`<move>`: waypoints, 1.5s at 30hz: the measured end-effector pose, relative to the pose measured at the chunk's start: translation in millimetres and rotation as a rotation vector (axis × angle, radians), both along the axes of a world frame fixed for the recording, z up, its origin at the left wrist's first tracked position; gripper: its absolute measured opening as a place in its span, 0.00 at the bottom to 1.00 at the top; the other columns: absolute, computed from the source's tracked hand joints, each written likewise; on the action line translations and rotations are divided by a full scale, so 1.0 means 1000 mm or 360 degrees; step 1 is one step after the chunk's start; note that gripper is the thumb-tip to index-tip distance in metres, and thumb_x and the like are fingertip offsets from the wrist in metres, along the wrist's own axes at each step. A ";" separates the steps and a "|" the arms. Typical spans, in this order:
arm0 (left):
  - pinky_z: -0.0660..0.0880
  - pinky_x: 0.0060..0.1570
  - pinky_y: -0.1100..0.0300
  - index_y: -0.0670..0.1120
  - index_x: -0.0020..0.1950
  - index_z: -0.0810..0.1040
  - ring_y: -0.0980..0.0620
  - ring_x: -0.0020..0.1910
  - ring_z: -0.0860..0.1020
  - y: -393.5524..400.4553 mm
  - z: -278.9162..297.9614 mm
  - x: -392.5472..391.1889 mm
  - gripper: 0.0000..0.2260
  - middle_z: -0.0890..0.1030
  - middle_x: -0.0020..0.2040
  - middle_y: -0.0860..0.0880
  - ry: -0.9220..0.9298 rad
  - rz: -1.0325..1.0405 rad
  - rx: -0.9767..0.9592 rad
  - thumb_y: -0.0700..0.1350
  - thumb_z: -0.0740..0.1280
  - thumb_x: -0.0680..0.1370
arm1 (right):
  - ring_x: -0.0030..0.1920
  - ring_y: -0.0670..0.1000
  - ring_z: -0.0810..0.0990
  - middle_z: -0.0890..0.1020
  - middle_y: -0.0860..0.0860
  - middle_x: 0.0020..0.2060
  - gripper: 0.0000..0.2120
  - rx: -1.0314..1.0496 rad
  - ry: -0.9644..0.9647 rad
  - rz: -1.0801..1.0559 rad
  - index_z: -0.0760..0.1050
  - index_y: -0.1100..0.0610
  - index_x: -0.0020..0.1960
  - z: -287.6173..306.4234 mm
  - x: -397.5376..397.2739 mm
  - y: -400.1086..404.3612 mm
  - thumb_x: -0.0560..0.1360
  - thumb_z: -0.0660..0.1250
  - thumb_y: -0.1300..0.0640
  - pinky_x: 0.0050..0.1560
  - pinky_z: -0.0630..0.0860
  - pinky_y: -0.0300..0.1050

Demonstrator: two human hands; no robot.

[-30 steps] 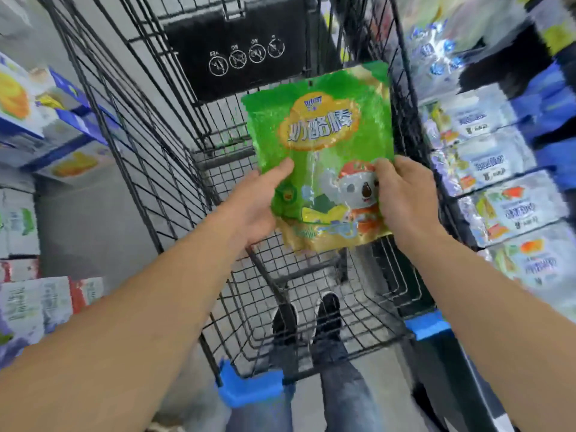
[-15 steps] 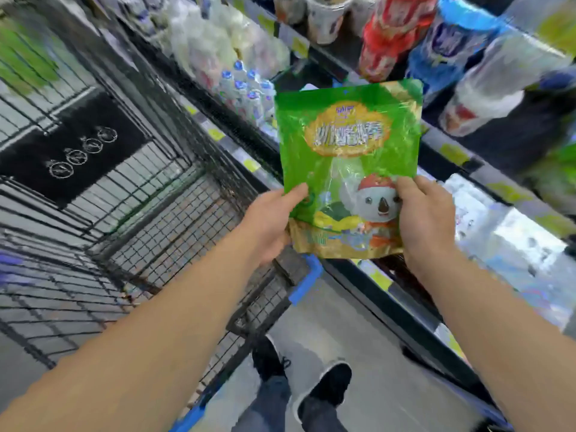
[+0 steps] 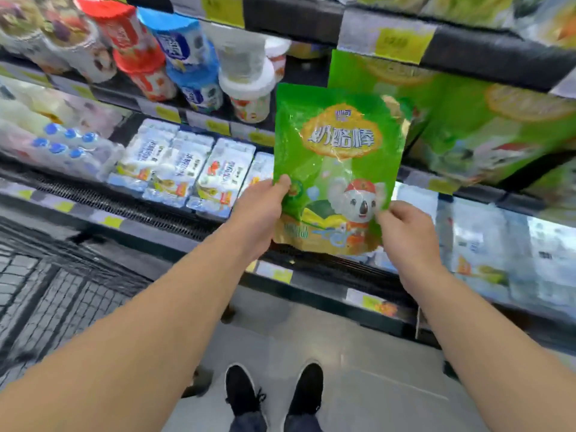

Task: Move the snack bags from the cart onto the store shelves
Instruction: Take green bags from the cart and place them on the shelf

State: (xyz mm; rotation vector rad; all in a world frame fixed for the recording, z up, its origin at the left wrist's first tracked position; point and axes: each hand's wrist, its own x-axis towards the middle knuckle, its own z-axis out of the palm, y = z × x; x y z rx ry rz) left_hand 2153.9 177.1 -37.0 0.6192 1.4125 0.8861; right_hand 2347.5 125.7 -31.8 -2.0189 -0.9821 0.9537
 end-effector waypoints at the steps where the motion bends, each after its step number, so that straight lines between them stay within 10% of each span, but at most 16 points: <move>1: 0.75 0.43 0.53 0.46 0.37 0.75 0.48 0.37 0.78 0.007 -0.001 0.015 0.14 0.80 0.37 0.46 0.0010 -0.0047 0.0024 0.46 0.63 0.82 | 0.30 0.50 0.65 0.68 0.48 0.26 0.12 0.0010 -0.0038 -0.0030 0.69 0.60 0.33 -0.001 0.011 0.001 0.75 0.63 0.60 0.31 0.59 0.45; 10: 0.74 0.40 0.44 0.49 0.29 0.77 0.45 0.38 0.75 0.079 0.012 0.073 0.12 0.75 0.38 0.44 0.0102 -0.0241 0.0174 0.52 0.67 0.71 | 0.33 0.51 0.68 0.73 0.51 0.29 0.11 0.0116 -0.0230 -0.0036 0.72 0.58 0.34 0.002 0.063 0.056 0.74 0.64 0.58 0.35 0.62 0.46; 15: 0.71 0.34 0.49 0.47 0.37 0.71 0.46 0.34 0.75 0.108 0.004 0.085 0.12 0.75 0.36 0.44 0.0028 -0.0259 0.0335 0.45 0.61 0.81 | 0.31 0.55 0.65 0.69 0.54 0.27 0.14 0.0176 -0.0523 -0.0009 0.68 0.62 0.33 -0.008 0.071 0.076 0.76 0.63 0.57 0.31 0.57 0.49; 20: 0.77 0.44 0.33 0.47 0.33 0.77 0.44 0.39 0.76 0.127 0.003 0.091 0.13 0.76 0.38 0.42 0.0153 -0.0259 0.0552 0.51 0.67 0.75 | 0.35 0.60 0.84 0.78 0.61 0.31 0.15 0.0242 -0.0335 -0.0274 0.68 0.62 0.34 -0.021 0.074 0.097 0.71 0.63 0.51 0.41 0.81 0.60; 23: 0.72 0.36 0.51 0.48 0.32 0.73 0.50 0.33 0.69 0.131 0.000 0.087 0.17 0.71 0.32 0.48 0.0517 -0.0364 0.0619 0.61 0.66 0.70 | 0.30 0.44 0.83 0.79 0.58 0.30 0.13 0.0236 -0.0202 -0.0350 0.71 0.59 0.34 -0.025 0.070 0.099 0.76 0.65 0.56 0.40 0.82 0.46; 26: 0.66 0.36 0.54 0.38 0.36 0.72 0.49 0.32 0.68 0.127 -0.013 0.076 0.27 0.70 0.31 0.45 0.0754 -0.0471 0.0568 0.64 0.62 0.73 | 0.33 0.53 0.85 0.83 0.59 0.36 0.12 0.0256 -0.0039 -0.0455 0.73 0.55 0.34 -0.027 0.063 0.098 0.76 0.65 0.55 0.43 0.82 0.59; 41: 0.82 0.48 0.46 0.48 0.37 0.77 0.51 0.29 0.80 0.147 0.001 0.099 0.14 0.84 0.43 0.44 0.0406 -0.0215 0.0489 0.49 0.62 0.81 | 0.43 0.59 0.84 0.83 0.53 0.38 0.06 0.0516 -0.0095 -0.0678 0.67 0.47 0.35 -0.015 0.056 0.130 0.70 0.61 0.53 0.49 0.80 0.60; 45: 0.82 0.48 0.43 0.46 0.40 0.78 0.49 0.35 0.82 0.143 -0.006 0.097 0.12 0.84 0.43 0.42 0.0420 -0.0286 0.0529 0.49 0.63 0.80 | 0.45 0.53 0.82 0.79 0.48 0.39 0.08 0.0456 -0.0098 -0.0679 0.69 0.48 0.42 -0.019 0.049 0.127 0.72 0.65 0.60 0.48 0.78 0.45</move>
